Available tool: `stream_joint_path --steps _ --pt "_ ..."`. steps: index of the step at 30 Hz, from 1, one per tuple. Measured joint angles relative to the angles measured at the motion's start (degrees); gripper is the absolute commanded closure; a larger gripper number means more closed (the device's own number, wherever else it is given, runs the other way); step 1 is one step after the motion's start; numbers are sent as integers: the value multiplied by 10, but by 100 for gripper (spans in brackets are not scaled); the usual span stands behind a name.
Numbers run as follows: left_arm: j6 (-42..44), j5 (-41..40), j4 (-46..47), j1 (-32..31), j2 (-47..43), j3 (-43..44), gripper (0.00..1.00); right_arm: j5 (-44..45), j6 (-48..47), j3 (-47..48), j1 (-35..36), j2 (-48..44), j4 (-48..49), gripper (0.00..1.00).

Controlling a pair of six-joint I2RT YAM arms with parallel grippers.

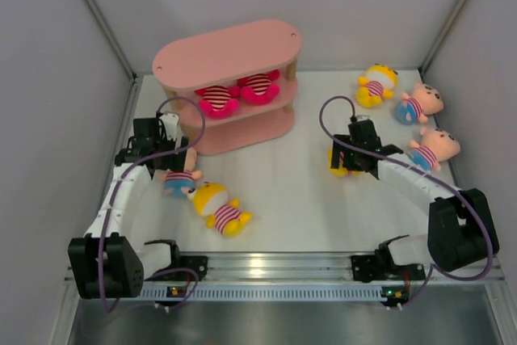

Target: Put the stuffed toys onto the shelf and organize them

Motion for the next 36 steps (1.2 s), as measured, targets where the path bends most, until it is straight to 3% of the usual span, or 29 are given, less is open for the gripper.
stream_joint_path --steps 1,3,4,6,8,11,15,18,22,29,36 --pt "6 0 -22 0 -2 4 9 1 -7 4 10 9 1 17" --pt "13 -1 -65 0 -5 14 11 2 -25 18 34 32 3 36" --pt "19 2 -87 0 -5 21 12 2 -34 24 43 43 3 62" --pt "35 21 -137 0 -4 44 13 4 -51 37 55 66 5 90" --pt "56 55 -188 1 -5 75 12 1 -64 40 58 73 6 100" --pt "108 132 -258 1 -13 128 12 -11 -82 39 61 57 5 100" --pt "158 249 -316 -7 -31 189 2 -35 -124 40 98 -23 -6 100" --pt "178 318 -334 -39 -35 229 1 -54 -157 69 170 -88 -31 100" --pt "180 375 -345 -137 -20 301 1 -69 -190 183 299 -111 -50 100" --pt "134 377 -325 -261 -7 371 1 -63 -205 368 429 -38 -71 100" --pt "110 329 -319 -291 -7 399 1 -66 -221 415 468 45 -105 100"
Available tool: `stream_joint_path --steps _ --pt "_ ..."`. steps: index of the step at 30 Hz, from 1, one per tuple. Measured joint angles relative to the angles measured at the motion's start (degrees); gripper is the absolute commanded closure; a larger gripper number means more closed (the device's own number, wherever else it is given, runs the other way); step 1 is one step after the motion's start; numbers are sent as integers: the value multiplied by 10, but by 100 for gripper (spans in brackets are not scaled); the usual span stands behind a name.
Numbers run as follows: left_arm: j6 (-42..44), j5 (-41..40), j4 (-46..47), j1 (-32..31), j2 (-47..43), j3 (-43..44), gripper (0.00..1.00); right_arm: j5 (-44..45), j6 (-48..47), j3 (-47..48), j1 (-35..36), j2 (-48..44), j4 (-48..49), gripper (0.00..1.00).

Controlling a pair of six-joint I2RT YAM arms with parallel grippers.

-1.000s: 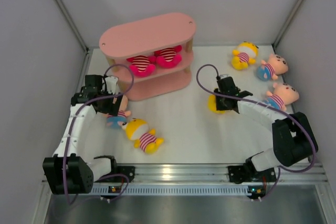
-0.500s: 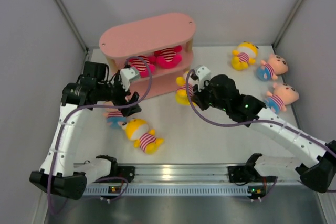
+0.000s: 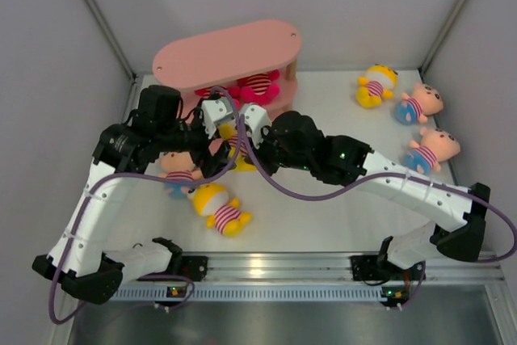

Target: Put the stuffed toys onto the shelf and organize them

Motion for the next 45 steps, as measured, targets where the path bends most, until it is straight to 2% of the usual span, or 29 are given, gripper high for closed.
stream_joint_path --steps 1,3,4,6,7,8,11,12,13,15,16,17,20,26,30,34,37,42,45 --pt "-1 -6 0 1 0 0 5 -2 -2 1 3 3 -2 100" --pt "-4 -17 0 0 0 1 24 -5 -4 8 8 6 -10 100" --pt "-5 -21 2 0 0 1 44 -5 -5 11 9 6 -12 100" --pt "-7 -22 5 0 0 4 61 -4 -10 15 9 6 -11 100" --pt "-7 -22 7 -1 0 5 88 -5 -12 16 10 6 -10 100" --pt "-9 -22 7 -2 0 6 100 -5 -13 16 10 5 -9 100" --pt "-9 -15 7 -4 0 9 100 -9 -18 16 10 3 -8 98" --pt "-10 -14 6 -4 0 12 100 -9 -19 15 10 0 -6 82" --pt "-14 -12 7 -4 0 16 100 -9 -19 14 10 -4 -4 75" --pt "-22 -16 8 -5 0 29 100 -5 -19 10 10 -16 6 53" --pt "-29 -23 9 -5 0 39 100 1 -19 3 10 -26 16 47" --pt "-33 -33 13 -6 0 49 100 9 -20 -4 10 -39 26 36" --pt "-49 -82 26 -7 5 102 100 33 -17 -37 14 -93 56 22" --pt "-77 -216 104 -6 18 231 100 86 -14 -111 18 -224 107 16" --pt "-71 -312 176 -5 23 235 100 120 -12 -132 18 -269 116 13" --pt "-64 -355 220 10 65 228 100 131 -10 -137 12 -269 118 12" --pt "-82 -297 238 70 110 219 100 114 -3 -147 -11 -254 118 12" --pt "-114 -140 239 233 172 174 100 45 24 -201 -93 -246 115 13" --pt "-119 -39 262 277 170 151 100 15 40 -223 -132 -246 116 14"
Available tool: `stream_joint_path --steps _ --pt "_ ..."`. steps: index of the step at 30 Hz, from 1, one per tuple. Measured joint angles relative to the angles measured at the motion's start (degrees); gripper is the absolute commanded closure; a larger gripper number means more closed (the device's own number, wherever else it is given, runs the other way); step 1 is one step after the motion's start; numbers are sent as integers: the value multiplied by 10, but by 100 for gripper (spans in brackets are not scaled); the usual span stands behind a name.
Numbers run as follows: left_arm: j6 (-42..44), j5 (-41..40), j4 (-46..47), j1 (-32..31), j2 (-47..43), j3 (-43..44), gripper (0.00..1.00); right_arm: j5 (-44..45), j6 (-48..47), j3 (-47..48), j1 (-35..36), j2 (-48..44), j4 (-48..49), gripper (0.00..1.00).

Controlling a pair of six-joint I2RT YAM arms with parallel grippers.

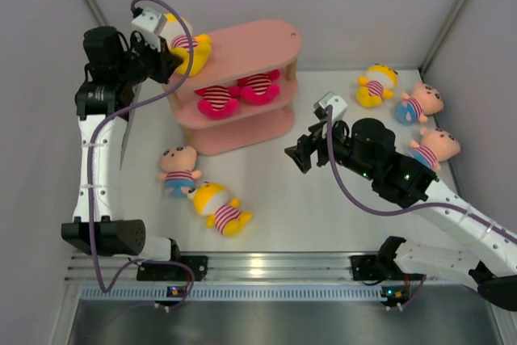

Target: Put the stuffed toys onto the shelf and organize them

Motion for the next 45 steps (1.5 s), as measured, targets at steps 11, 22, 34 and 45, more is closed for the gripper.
stream_joint_path --steps 11,22,34,45 --pt "-13 258 8 79 -23 -47 100 -75 21 -24 -59 -1 12 14" --pt "-20 303 8 104 -12 -47 41 -102 28 -31 -80 -1 16 7" --pt "-9 200 -3 105 -54 -47 8 -78 78 -38 -168 7 14 6" --pt "15 104 -49 105 -130 -91 3 -110 211 -71 -506 164 110 12"
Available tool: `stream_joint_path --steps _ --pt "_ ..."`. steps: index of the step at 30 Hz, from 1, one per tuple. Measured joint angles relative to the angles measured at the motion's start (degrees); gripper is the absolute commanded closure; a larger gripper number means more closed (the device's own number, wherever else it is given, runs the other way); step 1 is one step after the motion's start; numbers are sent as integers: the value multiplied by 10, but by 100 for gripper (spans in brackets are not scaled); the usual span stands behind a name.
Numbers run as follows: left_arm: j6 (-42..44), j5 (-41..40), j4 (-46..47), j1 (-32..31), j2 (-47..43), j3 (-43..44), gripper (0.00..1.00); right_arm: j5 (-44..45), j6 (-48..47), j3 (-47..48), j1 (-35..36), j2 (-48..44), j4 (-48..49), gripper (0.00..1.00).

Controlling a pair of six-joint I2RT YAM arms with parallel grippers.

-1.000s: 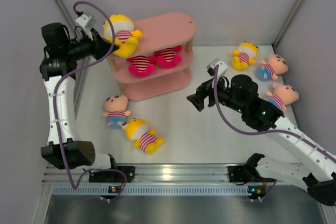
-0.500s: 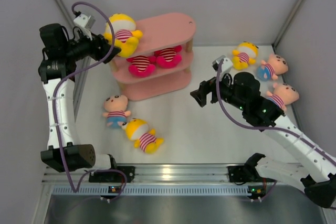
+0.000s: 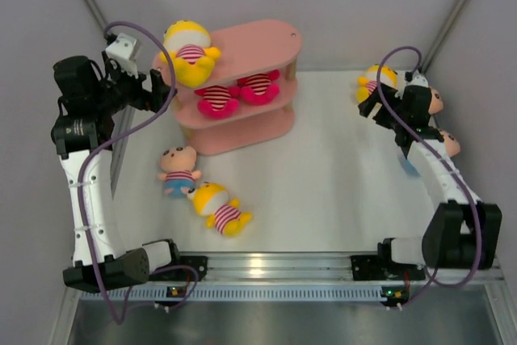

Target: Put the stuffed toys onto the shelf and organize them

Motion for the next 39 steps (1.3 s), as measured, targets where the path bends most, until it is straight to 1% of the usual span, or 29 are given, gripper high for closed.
stream_joint_path --steps 2,4,7,11,15,19,21,22,23,24,25,26,28,31,33,34,39 --pt "2 -35 -16 0 -9 -15 3 -2 24 4 -41 75 24 13" --pt "5 -86 -27 0 -26 -46 3 0 43 26 -64 152 35 14" --pt "13 -158 -61 0 -47 -97 3 5 65 84 -71 256 47 16" --pt "17 -230 -98 1 -48 -136 3 12 94 171 -71 363 68 17" --pt "17 -271 -127 2 -48 -156 3 21 118 239 -71 435 87 19" --pt "16 -298 -132 3 -48 -157 3 33 139 275 -71 476 101 21" --pt "16 -308 -133 3 -47 -157 3 38 147 286 -71 490 106 26" --pt "16 -313 -133 3 -45 -157 3 40 150 294 -71 498 108 31" --pt "16 -319 -133 3 -42 -157 3 40 152 302 -71 507 108 45" --pt "16 -323 -134 3 -40 -156 3 41 152 310 -71 515 111 54" --pt "16 -327 -136 3 -37 -155 3 42 155 316 -71 522 114 59" --pt "16 -332 -137 3 -33 -155 3 44 156 320 -71 526 116 63" --pt "16 -337 -137 3 -27 -153 3 54 156 320 -72 531 122 63" --pt "16 -341 -139 3 -24 -153 3 62 149 328 -75 541 121 76" --pt "16 -341 -141 3 -24 -153 3 62 143 331 -78 543 124 95" --pt "17 -341 -141 3 -24 -153 3 62 140 331 -81 543 124 100" --pt "17 -340 -141 3 -24 -153 3 62 121 331 -100 543 125 100"
